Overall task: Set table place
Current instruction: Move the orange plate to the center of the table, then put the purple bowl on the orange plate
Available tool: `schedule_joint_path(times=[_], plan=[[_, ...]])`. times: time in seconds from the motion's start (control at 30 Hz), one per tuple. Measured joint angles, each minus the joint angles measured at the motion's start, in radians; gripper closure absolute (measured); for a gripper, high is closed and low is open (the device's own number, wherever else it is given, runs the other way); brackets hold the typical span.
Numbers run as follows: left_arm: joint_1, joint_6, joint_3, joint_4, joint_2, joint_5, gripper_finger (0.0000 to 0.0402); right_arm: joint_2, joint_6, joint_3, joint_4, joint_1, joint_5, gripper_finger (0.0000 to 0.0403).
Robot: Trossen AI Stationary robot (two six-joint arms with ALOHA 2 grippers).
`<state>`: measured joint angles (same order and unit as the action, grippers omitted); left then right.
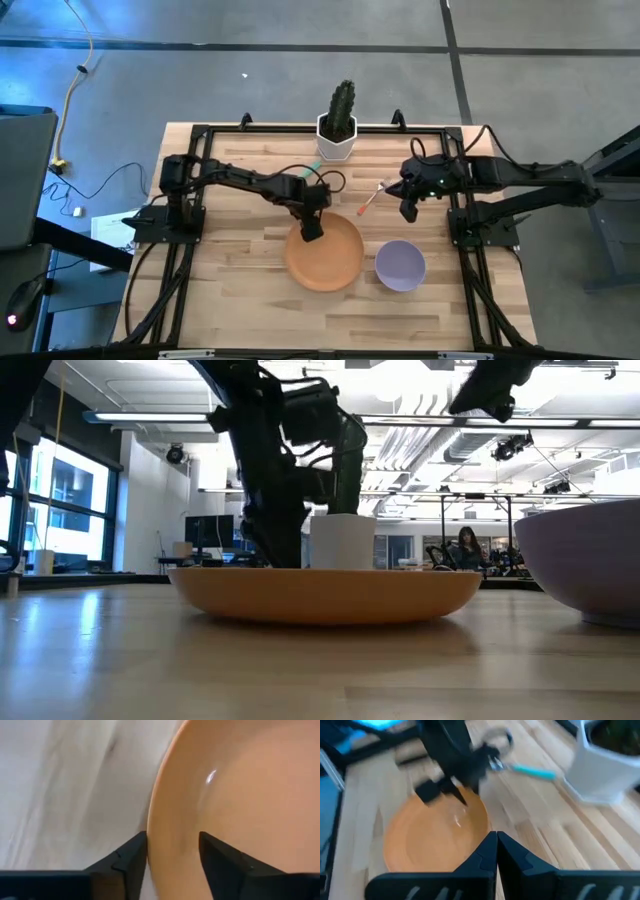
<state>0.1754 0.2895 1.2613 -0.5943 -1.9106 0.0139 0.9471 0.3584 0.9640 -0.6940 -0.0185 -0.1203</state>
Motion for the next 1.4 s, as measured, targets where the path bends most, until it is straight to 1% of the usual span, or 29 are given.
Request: schedule_joint_path(times=[0.03,0.13,0.2,0.3,0.4,0.5,0.67,0.77,0.93,1.07,1.17,1.3,1.4], plan=[[-0.003,0.003,0.011,-0.010,0.007,0.012,0.0224,0.000,0.010,0.020,-0.047,0.000,0.000,0.0403],[-0.017,0.010,0.062,-0.081,0.041,0.003,0.0203,0.001,0.067,0.105,-0.232,0.000,0.000,0.0403],[-0.029,0.013,0.109,-0.134,0.063,-0.031,0.0194,0.004,0.105,0.165,-0.343,0.006,0.000,0.0403],[-0.060,0.014,0.182,-0.209,0.093,-0.112,0.0187,0.007,0.159,0.229,-0.478,0.033,-0.001,0.0402],[-0.090,0.022,0.252,-0.294,0.115,-0.186,0.0185,0.013,0.248,0.245,-0.578,0.076,0.002,0.0402],[-0.112,0.029,0.310,-0.363,0.124,-0.228,0.0185,0.020,0.340,0.219,-0.640,0.126,0.032,0.0402],[-0.126,0.032,0.375,-0.428,0.125,-0.243,0.0185,0.022,0.427,0.122,-0.622,0.193,0.128,0.0402],[-0.125,0.030,0.387,-0.434,0.126,-0.244,0.0185,0.022,0.449,0.060,-0.600,0.212,0.158,0.0390],[-0.125,0.028,0.387,-0.455,0.126,-0.245,0.0185,0.022,0.455,-0.031,-0.502,0.216,0.169,0.0339],[-0.125,0.033,0.387,-0.482,0.126,-0.244,0.0185,0.022,0.454,-0.084,-0.428,0.216,0.203,0.0292],[-0.125,0.035,0.387,-0.482,0.126,-0.244,0.0185,0.028,0.473,-0.121,-0.387,0.216,0.207,0.0264],[-0.125,0.037,0.387,-0.480,0.125,-0.244,0.0185,0.062,0.447,-0.157,-0.366,0.216,0.208,0.0239],[-0.125,0.037,0.387,-0.479,0.125,-0.244,0.0185,0.108,0.421,-0.178,-0.329,0.216,0.207,0.0231]])
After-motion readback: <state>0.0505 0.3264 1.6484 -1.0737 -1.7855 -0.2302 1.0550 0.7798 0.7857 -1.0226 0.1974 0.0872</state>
